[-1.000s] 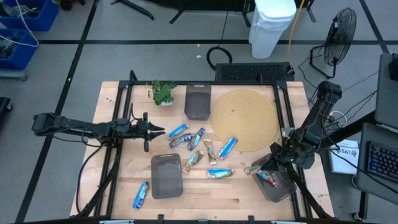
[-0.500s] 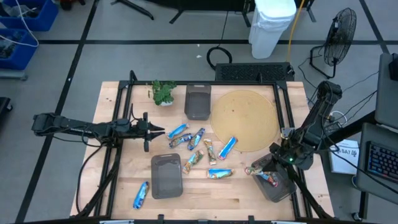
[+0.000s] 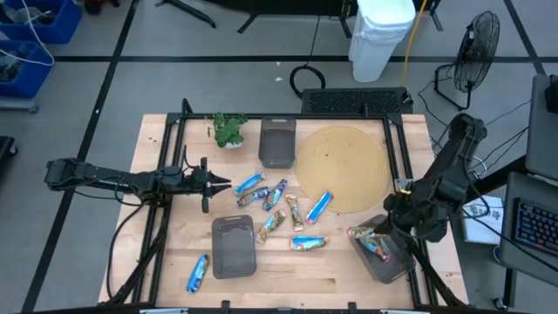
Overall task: Pick and place Granola Bars by type
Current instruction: Put the red granola bar into the bottom right black bin
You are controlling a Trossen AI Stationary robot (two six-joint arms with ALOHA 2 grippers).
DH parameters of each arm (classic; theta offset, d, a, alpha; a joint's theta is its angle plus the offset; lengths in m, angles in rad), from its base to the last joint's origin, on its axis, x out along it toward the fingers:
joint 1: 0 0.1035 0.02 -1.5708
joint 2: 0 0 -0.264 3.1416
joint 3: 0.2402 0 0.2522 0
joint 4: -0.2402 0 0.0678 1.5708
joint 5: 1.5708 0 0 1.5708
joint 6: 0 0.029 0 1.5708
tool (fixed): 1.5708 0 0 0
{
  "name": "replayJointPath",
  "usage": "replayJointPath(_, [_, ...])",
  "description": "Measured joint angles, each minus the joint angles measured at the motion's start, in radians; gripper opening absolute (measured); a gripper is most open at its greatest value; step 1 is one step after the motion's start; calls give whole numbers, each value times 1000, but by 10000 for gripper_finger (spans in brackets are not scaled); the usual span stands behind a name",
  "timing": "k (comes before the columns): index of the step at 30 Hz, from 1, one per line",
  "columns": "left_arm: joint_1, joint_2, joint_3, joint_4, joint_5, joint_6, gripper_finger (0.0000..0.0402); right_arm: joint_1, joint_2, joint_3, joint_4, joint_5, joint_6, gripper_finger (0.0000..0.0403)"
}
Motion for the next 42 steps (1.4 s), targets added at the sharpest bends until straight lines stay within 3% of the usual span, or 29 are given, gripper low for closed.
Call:
replayJointPath(6, [0, 0, 0, 0, 0, 0, 74, 0, 138, 124, -170, -155, 183, 0])
replayJointPath(17, [0, 0, 0, 0, 0, 0, 74, 0, 288, 134, -266, -401, 477, 0])
replayJointPath(32, [0, 0, 0, 0, 0, 0, 74, 0, 437, 134, -340, -392, 667, 0])
replayJointPath(42, [0, 0, 0, 0, 0, 0, 74, -32, 502, 134, -342, -339, 681, 0])
